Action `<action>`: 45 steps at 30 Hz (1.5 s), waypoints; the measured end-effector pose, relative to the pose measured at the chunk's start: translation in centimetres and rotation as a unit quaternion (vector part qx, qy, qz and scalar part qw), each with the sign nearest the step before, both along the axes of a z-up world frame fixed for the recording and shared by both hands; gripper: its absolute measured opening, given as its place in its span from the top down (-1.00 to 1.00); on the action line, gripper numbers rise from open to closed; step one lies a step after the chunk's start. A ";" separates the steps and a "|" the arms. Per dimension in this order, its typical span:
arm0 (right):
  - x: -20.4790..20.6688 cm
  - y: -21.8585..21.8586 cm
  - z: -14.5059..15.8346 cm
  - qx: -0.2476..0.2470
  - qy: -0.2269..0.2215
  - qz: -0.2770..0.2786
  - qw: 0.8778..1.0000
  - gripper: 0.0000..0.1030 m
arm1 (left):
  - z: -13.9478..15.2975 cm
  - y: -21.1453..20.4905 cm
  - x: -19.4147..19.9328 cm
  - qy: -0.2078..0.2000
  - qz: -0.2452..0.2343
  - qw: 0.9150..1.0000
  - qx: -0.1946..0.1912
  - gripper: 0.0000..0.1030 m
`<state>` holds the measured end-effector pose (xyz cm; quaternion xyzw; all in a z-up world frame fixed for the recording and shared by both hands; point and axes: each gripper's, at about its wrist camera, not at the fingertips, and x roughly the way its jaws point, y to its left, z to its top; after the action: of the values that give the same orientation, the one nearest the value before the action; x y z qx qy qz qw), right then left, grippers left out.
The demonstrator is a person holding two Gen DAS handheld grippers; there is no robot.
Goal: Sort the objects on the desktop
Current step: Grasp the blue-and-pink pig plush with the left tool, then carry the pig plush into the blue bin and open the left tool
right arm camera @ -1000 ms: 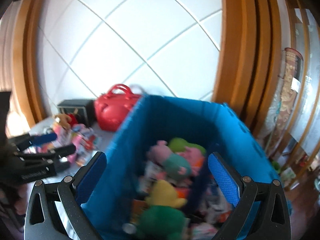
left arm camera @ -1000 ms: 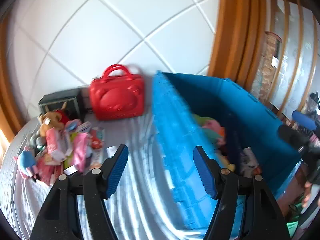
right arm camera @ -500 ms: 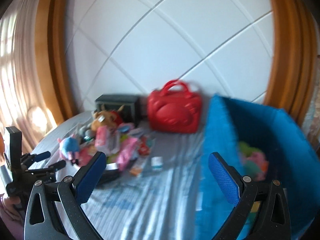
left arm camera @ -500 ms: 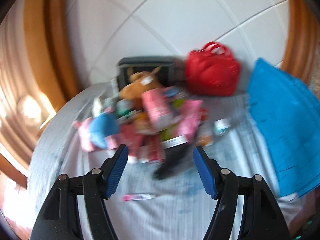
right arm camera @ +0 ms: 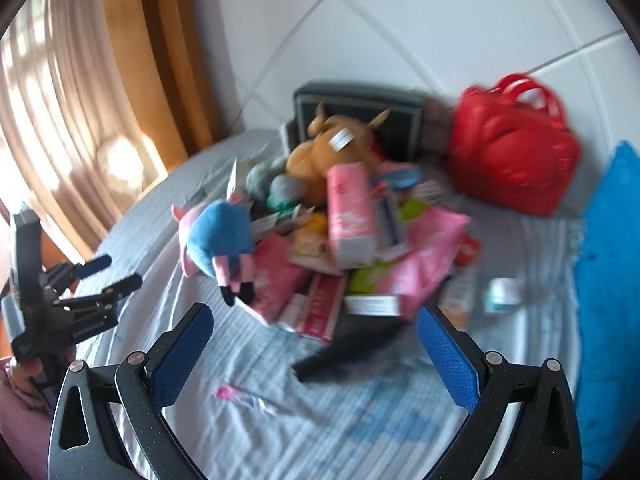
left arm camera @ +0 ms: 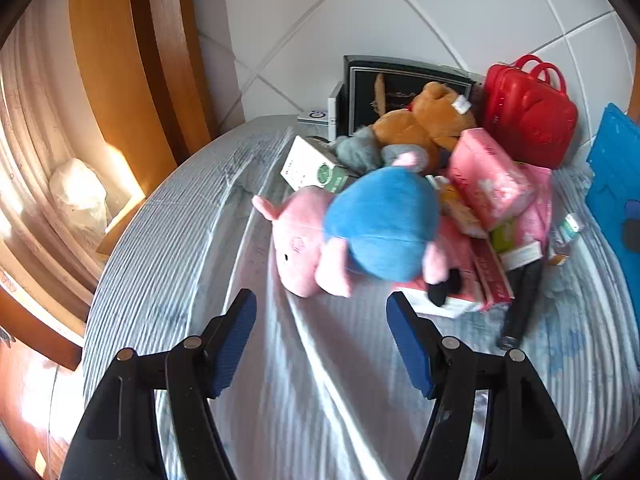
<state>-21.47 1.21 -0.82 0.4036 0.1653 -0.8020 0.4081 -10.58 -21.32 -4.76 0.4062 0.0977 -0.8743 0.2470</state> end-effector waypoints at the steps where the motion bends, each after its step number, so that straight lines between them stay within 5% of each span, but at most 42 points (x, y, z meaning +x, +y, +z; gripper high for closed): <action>1: -0.2 -1.5 -0.8 0.003 -0.005 0.002 1.000 -1.00 | -0.7 -0.9 -0.3 -0.001 0.001 1.000 0.004 -0.30; 12: -1.0 -16.6 -9.1 0.049 -0.066 0.071 0.994 -1.00 | -6.7 -6.4 -4.6 -0.026 -0.051 0.997 0.046 -0.29; 14: -2.1 -17.8 -10.6 0.080 -0.058 0.063 0.993 -1.00 | -7.7 -7.2 -5.6 -0.031 -0.053 0.997 0.054 -0.30; 19: -6.8 -17.2 -11.7 0.062 -0.097 0.029 0.993 -1.00 | -9.6 -8.5 -8.0 -0.043 -0.062 0.994 0.077 -0.30; 25: -7.1 -18.7 -11.5 0.068 -0.078 0.076 0.992 -1.00 | -10.8 -8.6 -10.5 -0.069 -0.050 0.995 0.045 -0.29; 29: -7.2 -19.7 -11.9 0.072 -0.092 0.088 0.989 -0.88 | -10.3 -8.8 -10.2 -0.053 -0.054 0.996 0.049 -0.17; 31: -6.8 -19.5 -11.4 0.059 -0.110 0.103 0.987 -0.29 | -9.8 -8.3 -9.8 -0.050 -0.058 0.996 0.040 -0.12; 45: -3.5 -12.2 -2.1 0.007 -0.064 0.116 0.991 -0.24 | 0.1 -2.4 -5.2 0.026 -0.071 0.997 0.007 -0.07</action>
<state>-24.92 -10.97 -2.90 0.4345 0.1900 -0.7208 0.5055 -15.83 -23.77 -4.70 0.3910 0.0815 -0.8992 0.1787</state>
